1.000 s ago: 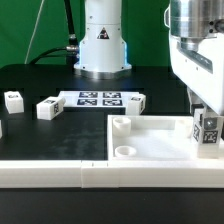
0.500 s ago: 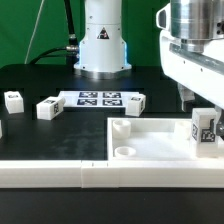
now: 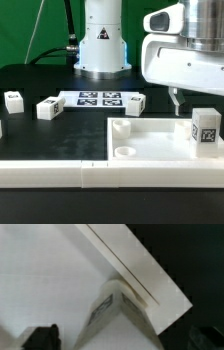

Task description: Assemble one leg

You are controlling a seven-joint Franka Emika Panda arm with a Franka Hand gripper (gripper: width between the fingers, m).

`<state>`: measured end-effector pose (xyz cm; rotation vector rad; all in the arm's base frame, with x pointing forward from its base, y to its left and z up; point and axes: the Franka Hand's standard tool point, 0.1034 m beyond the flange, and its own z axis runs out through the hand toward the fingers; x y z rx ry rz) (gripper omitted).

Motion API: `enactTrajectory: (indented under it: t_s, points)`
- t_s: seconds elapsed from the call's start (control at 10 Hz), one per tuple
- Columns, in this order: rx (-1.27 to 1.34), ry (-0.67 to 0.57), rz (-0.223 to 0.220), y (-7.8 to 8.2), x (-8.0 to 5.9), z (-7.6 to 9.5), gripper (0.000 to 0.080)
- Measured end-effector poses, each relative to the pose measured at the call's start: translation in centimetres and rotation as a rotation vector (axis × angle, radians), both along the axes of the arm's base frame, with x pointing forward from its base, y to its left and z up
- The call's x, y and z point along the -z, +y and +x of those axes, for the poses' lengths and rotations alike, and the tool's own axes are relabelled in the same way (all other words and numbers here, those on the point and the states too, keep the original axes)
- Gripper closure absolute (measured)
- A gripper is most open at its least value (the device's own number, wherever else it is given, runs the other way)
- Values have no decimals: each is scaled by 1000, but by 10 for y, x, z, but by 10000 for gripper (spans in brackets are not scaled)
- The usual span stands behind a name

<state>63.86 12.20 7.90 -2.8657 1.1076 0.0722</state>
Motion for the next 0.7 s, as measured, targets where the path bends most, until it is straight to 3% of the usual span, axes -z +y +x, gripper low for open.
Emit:
enactTrajectory:
  t_s: [0.4,0.7]
  points:
    - [-520,-27,-45,-2,-1,2,150]
    - [-647,-33,-43,-2,-1,2,150]
